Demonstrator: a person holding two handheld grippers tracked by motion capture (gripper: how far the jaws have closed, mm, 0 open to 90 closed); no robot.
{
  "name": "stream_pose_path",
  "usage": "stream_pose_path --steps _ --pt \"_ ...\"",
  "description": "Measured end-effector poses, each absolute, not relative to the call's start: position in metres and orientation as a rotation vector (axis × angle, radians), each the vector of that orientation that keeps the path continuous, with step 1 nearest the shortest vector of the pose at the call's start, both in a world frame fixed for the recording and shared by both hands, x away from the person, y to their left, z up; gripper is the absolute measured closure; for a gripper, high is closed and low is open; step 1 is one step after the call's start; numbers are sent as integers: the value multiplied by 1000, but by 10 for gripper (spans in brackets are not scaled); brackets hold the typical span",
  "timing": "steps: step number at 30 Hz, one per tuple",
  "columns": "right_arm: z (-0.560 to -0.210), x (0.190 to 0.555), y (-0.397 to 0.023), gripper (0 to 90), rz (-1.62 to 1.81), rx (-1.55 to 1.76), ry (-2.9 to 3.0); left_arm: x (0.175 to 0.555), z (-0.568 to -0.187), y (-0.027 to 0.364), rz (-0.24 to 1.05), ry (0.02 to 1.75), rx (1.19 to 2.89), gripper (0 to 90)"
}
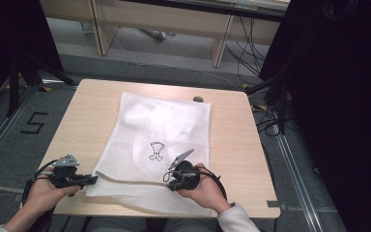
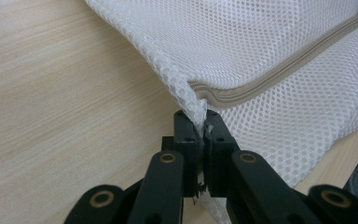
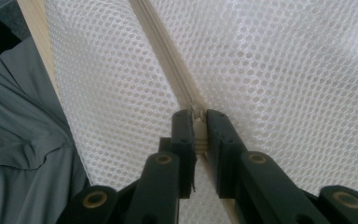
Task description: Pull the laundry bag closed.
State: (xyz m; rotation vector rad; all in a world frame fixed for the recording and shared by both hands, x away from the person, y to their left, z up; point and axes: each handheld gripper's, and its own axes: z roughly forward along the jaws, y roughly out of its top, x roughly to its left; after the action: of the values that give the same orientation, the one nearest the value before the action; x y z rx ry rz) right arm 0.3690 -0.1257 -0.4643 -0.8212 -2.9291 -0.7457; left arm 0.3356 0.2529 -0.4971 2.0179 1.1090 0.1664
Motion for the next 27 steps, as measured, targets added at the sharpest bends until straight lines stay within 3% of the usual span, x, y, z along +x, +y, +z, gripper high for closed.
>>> stream_pose_path --steps 27 --pt "-465 367 -138 823 -744 -855 -2924 336 -497 254 173 1109 2032 853"
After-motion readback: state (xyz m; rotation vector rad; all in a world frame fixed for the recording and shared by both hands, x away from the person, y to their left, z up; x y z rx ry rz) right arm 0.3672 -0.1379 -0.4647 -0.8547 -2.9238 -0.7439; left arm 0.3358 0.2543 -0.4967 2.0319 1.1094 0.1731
